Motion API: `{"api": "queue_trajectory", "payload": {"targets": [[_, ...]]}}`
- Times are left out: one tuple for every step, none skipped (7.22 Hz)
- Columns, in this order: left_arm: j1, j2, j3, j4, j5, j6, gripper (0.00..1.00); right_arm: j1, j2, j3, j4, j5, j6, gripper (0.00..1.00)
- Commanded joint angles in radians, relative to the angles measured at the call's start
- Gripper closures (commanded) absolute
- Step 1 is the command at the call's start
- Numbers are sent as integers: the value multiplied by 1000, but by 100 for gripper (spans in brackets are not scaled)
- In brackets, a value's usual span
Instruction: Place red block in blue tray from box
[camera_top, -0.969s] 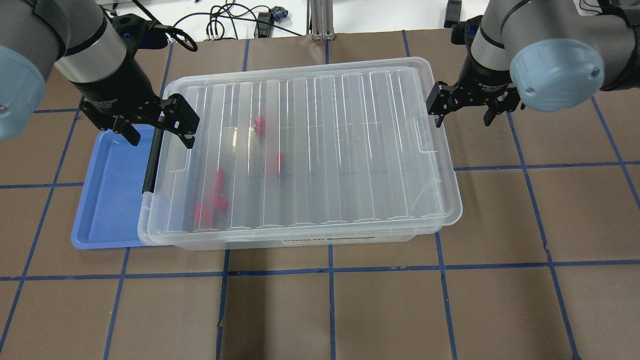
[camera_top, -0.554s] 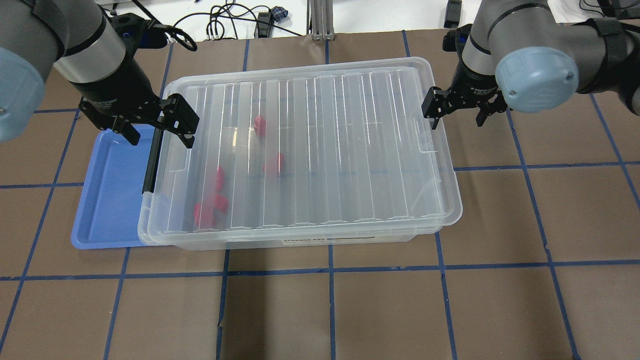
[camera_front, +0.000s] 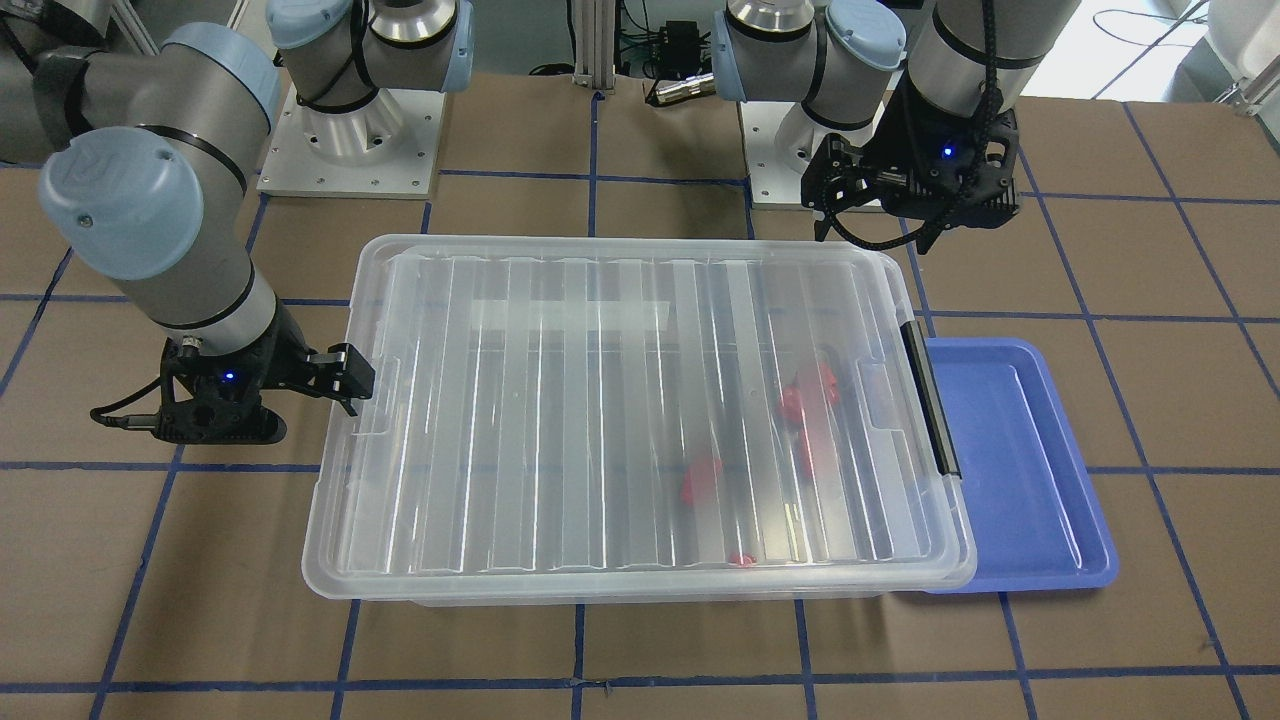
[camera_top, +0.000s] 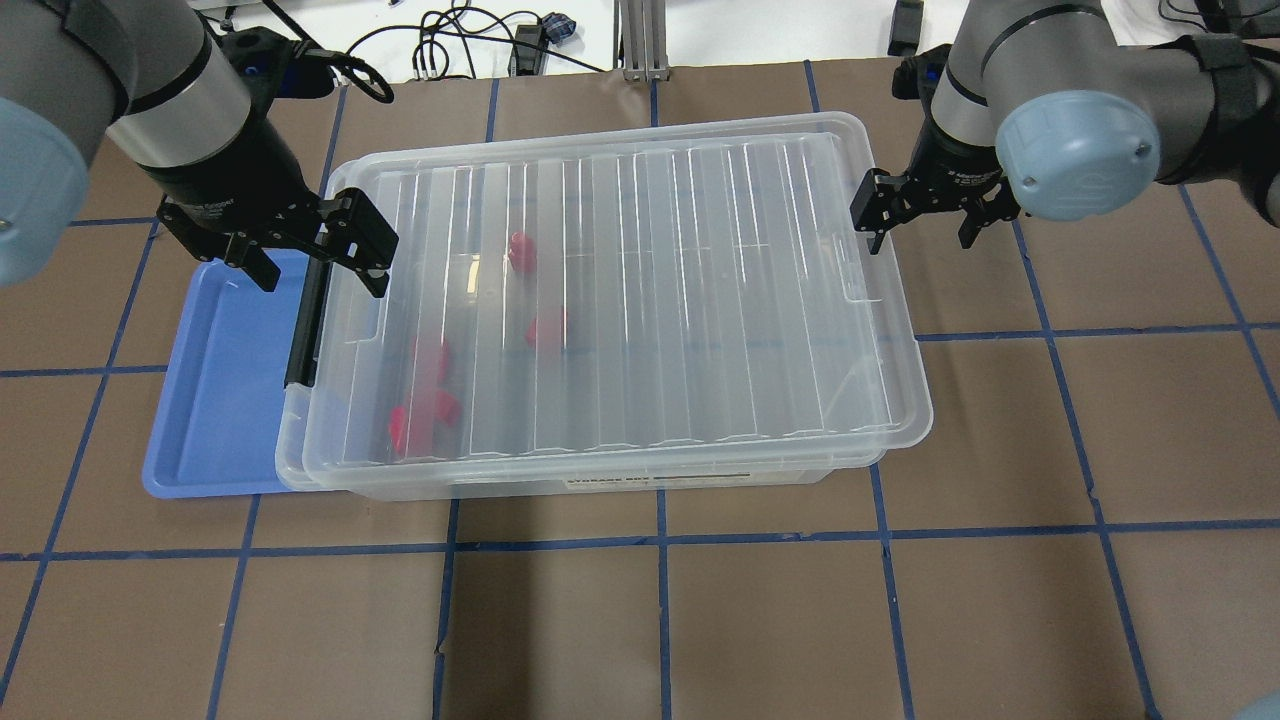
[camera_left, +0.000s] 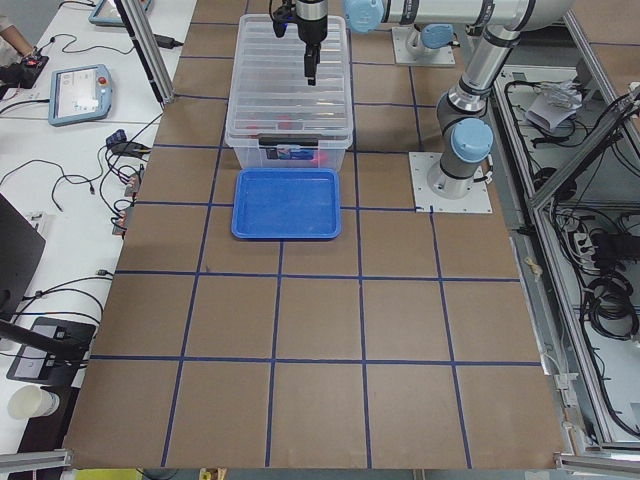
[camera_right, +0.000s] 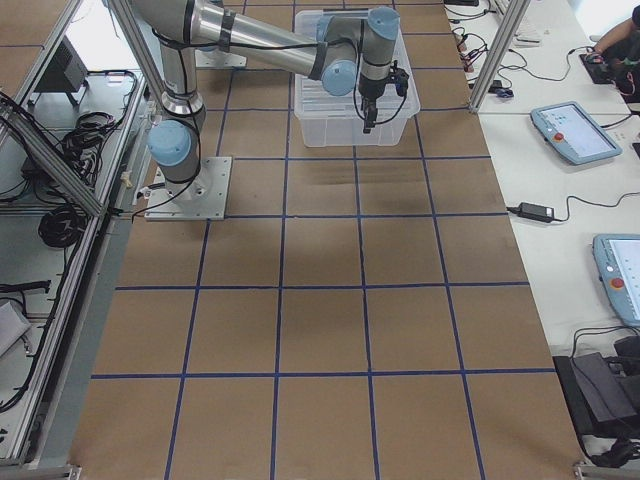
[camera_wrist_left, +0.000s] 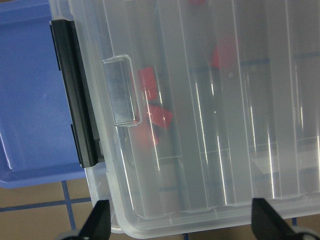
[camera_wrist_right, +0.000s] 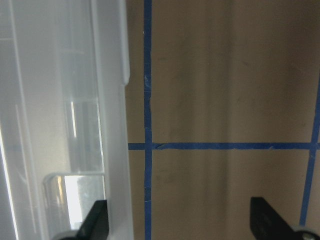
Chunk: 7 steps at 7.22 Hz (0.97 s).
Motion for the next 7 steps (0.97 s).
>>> {"api": "queue_trajectory", "payload": {"targets": [[0, 7, 0, 0, 0, 1, 0, -70, -7, 3, 7, 0, -79, 0], [0, 6, 1, 0, 0, 1, 0, -81, -9, 0, 7, -2, -90, 0], [0, 9, 1, -1, 0, 1, 0, -95, -10, -6, 8, -6, -122, 0], [0, 6, 1, 0, -2, -2, 0, -124, -12, -6, 8, -20, -171, 0], [0, 7, 1, -1, -2, -3, 0, -147, -12, -6, 11, -19, -216, 0], [0, 7, 3, -1, -2, -5, 0, -167, -12, -6, 11, -20, -251, 0], [0, 6, 3, -1, -2, -6, 0, -196, -12, -5, 16, -22, -320, 0]]}}
